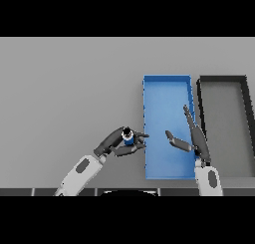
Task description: Pick up the blue pipe and place it into the blue bin.
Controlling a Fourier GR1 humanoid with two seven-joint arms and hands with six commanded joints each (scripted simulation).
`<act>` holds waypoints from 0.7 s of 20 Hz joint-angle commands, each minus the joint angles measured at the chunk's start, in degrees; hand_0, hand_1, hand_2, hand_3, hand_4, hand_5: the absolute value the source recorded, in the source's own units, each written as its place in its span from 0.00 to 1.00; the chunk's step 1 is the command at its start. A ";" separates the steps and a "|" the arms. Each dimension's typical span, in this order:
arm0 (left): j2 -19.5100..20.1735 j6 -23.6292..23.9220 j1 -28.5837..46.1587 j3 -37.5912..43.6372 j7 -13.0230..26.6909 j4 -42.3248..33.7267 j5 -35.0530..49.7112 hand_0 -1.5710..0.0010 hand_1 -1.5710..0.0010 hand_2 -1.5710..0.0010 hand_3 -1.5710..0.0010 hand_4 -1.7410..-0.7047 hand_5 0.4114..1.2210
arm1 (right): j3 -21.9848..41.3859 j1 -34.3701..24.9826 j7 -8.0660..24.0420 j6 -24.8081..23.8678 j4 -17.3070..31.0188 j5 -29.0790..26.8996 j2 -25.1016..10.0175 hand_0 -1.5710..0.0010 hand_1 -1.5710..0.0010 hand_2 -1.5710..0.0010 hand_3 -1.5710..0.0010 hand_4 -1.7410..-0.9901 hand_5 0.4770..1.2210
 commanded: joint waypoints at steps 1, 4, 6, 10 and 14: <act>0.07 -0.26 -0.55 0.49 0.78 -0.59 0.22 0.01 0.01 0.00 0.01 0.26 1.00 | -0.24 0.08 -0.10 0.07 0.17 -0.07 -0.28 1.00 1.00 1.00 1.00 0.82 0.12; -0.33 -1.86 -0.82 0.54 2.99 -2.36 0.75 0.00 0.00 0.00 0.00 0.26 1.00 | -0.05 0.36 -1.21 0.30 0.50 0.03 -0.25 1.00 1.00 1.00 1.00 0.82 0.13; -0.18 -3.05 -1.00 0.84 3.16 -2.38 0.77 0.00 0.00 0.00 0.00 0.26 1.00 | -0.44 1.21 -1.10 0.11 -0.45 -0.12 -0.65 1.00 1.00 1.00 1.00 0.82 0.14; -0.94 -3.90 -0.84 1.32 4.16 -2.22 0.05 0.00 0.00 0.00 0.00 0.26 1.00 | 0.30 3.68 0.52 -1.64 -4.26 1.98 -0.36 1.00 1.00 1.00 1.00 0.82 0.14; -1.38 -4.43 -0.42 1.87 4.23 -2.24 -1.05 0.00 0.00 0.00 0.00 0.26 1.00 | 0.24 4.40 3.26 -2.83 -6.48 3.01 -0.30 1.00 1.00 1.00 1.00 0.73 0.13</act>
